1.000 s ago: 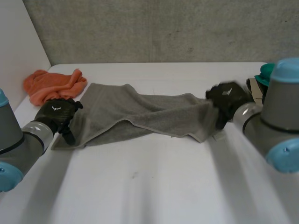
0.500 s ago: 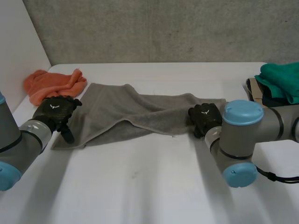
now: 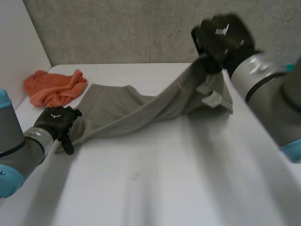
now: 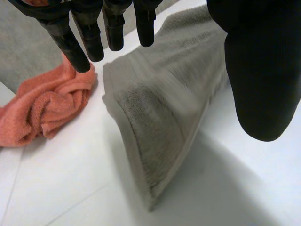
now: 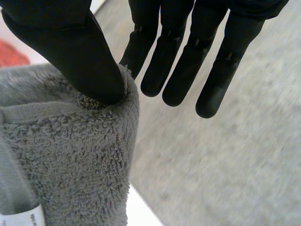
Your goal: Fold the laundry.
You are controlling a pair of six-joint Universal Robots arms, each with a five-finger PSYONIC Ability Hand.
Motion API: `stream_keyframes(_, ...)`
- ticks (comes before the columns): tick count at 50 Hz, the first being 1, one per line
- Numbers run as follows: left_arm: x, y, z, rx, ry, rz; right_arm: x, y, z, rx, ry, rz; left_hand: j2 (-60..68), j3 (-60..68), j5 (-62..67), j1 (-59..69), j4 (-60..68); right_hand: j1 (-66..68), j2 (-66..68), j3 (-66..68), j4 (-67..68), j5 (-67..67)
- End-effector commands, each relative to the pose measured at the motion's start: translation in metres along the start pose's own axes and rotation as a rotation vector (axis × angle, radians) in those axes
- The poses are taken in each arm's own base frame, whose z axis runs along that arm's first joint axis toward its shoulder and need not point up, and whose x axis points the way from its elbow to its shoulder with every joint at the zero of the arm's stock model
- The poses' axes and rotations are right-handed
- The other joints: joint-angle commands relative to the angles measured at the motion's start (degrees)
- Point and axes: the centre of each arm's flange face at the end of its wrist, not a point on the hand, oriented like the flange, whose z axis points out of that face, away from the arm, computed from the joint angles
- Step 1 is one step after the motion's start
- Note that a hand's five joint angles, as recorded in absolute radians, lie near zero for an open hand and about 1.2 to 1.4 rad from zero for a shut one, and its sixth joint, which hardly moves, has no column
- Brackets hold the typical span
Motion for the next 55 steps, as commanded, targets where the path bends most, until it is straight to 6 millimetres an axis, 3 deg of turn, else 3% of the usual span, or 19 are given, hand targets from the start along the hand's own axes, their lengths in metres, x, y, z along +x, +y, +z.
stream_keyframes(1,0.013,0.009,0.006,-0.025,0.037,0.011,0.020,-0.074,-0.024,0.165,0.003,0.081,-2.16,-2.25,-3.38,-2.43,-1.83,14.92,12.32,12.21,11.69,13.31)
stream_keyframes(7,0.024,0.016,0.015,-0.041,0.059,0.029,0.030,-0.101,-0.033,0.232,0.017,0.121,2.72,2.63,1.50,2.45,3.05,14.92,12.32,12.21,11.69,13.31)
stream_keyframes(8,0.025,0.017,0.017,-0.042,0.056,0.031,0.031,-0.103,-0.034,0.235,0.017,0.123,9.59,9.50,8.37,9.32,9.92,14.92,12.32,12.21,11.69,13.31)
stream_keyframes(9,0.024,0.019,0.022,-0.040,0.042,0.039,0.032,-0.104,-0.035,0.235,0.018,0.128,29.48,29.39,28.26,29.21,29.80,14.92,12.32,12.21,11.69,13.31)
stream_keyframes(12,0.019,0.017,0.033,-0.009,0.004,0.042,0.033,-0.104,-0.035,0.229,0.020,0.134,66.06,65.98,64.84,65.79,66.39,14.92,12.32,12.21,11.69,13.31)
stream_keyframes(15,0.016,0.012,0.043,0.024,-0.011,0.037,0.032,-0.097,-0.035,0.203,0.017,0.144,67.84,67.75,66.62,67.57,68.17,14.92,12.32,12.21,11.69,13.31)
stream_keyframes(18,0.019,0.008,0.042,0.027,0.017,0.035,0.027,-0.086,-0.034,0.167,0.003,0.148,62.20,62.11,60.98,61.93,62.53,14.92,12.32,12.21,11.69,13.31)
stream_keyframes(19,0.020,0.006,0.040,0.025,0.025,0.031,0.025,-0.082,-0.034,0.155,0.000,0.148,52.48,52.40,51.26,52.21,52.81,14.92,12.32,12.21,11.69,13.31)
stream_keyframes(20,0.022,0.003,0.034,0.021,0.043,0.017,0.022,-0.077,-0.033,0.140,-0.010,0.149,29.57,29.48,28.35,29.30,29.90,14.92,12.32,12.21,11.69,13.31)
stream_keyframes(21,0.022,0.001,0.030,0.019,0.048,0.005,0.021,-0.074,-0.032,0.132,-0.013,0.150,19.52,19.43,18.30,19.25,19.85,14.92,12.32,12.21,11.69,13.31)
stream_keyframes(24,0.026,-0.006,0.012,0.012,0.067,-0.054,0.016,-0.068,-0.028,0.122,-0.021,0.150,5.48,5.39,4.26,5.21,5.81,14.92,12.32,12.21,11.69,13.31)
stream_keyframes(30,0.046,-0.007,-0.018,-0.028,0.132,-0.153,0.010,-0.078,-0.029,0.162,-0.021,0.160,2.26,2.18,1.04,1.99,2.59,14.92,12.32,12.21,11.69,13.31)
stream_keyframes(35,0.066,-0.003,-0.027,-0.068,0.172,-0.212,0.001,-0.101,-0.038,0.218,-0.026,0.187,-2.16,-2.25,-3.38,-2.43,-1.83,14.92,12.32,12.21,11.69,13.31)
stream_keyframes(42,0.084,-0.009,-0.011,-0.056,0.171,-0.245,-0.011,-0.132,-0.055,0.288,-0.040,0.252,-2.16,-2.25,-3.38,-2.43,-1.83,14.92,12.32,12.21,11.69,13.31)
stream_keyframes(50,0.112,-0.023,0.004,0.019,0.189,-0.335,-0.030,-0.148,-0.074,0.320,-0.096,0.293,-2.16,-2.25,-3.38,-2.43,-1.83,14.92,12.32,12.21,11.69,13.31)
stream_keyframes(55,0.132,-0.029,0.004,0.033,0.240,-0.401,-0.034,-0.152,-0.079,0.323,-0.092,0.313,-2.16,-2.25,-3.38,-2.43,-1.83,14.92,12.32,12.21,11.69,13.31)
